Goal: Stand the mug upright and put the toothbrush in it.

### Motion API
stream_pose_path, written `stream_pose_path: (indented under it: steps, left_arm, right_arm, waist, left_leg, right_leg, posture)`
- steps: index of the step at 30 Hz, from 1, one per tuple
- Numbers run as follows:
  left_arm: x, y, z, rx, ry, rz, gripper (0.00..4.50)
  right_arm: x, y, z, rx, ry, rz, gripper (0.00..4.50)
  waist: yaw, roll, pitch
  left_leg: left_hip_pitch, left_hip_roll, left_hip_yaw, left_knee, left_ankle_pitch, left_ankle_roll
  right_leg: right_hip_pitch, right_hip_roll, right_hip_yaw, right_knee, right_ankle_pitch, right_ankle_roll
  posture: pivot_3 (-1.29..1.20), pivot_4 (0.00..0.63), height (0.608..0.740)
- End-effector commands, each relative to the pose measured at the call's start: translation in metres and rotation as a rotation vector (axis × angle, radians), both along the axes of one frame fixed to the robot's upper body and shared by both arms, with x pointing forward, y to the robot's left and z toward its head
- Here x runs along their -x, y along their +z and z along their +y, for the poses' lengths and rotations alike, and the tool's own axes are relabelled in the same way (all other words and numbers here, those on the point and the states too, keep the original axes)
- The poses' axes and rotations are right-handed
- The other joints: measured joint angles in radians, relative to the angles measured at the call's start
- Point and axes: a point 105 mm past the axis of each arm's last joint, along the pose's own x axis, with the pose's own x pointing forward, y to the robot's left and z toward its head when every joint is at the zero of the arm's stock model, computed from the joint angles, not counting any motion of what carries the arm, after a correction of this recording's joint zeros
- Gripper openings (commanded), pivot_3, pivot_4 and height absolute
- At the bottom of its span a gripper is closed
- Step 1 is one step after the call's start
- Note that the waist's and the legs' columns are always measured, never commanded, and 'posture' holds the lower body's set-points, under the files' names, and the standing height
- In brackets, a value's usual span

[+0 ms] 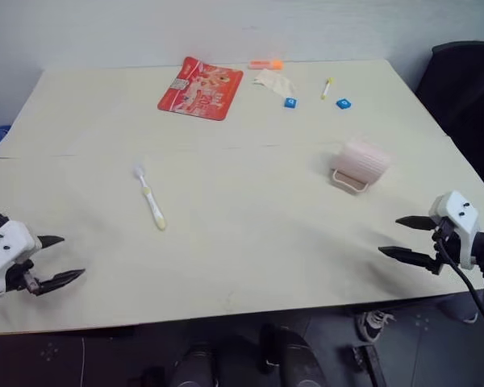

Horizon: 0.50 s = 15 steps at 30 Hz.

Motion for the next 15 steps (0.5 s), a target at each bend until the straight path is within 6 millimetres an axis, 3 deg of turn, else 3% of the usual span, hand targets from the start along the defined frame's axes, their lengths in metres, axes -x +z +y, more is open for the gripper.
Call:
stream_pose_path:
  steps: [1, 15]
  left_arm:
    - [0.0, 0.01, 0.001, -0.037, -0.027, -0.012, 4.49]
    - [-0.02, 0.015, -0.005, 0.035, -0.013, -0.069, 4.49]
  right_arm:
    - [-0.002, 0.011, 0.001, -0.014, -0.008, -0.049, 4.5]
    - [-0.004, 0.012, 0.004, -0.025, -0.023, -0.056, 4.5]
  waist:
    - [0.0, 0.0, 0.0]
    - [0.002, 0.0, 0.0]
  left_leg:
    - [0.0, 0.0, 0.0, 0.0, 0.0, 0.0]
    - [0.001, 0.0, 0.001, 0.0, 0.0, 0.0]
  right_leg:
    - [0.0, 0.0, 0.0, 0.0, 0.0, 0.0]
    - [0.0, 0.0, 0.001, 0.002, 0.0, 0.0]
  posture:
    - [0.0, 0.15, 0.74]
    - [0.0, 0.15, 0.74]
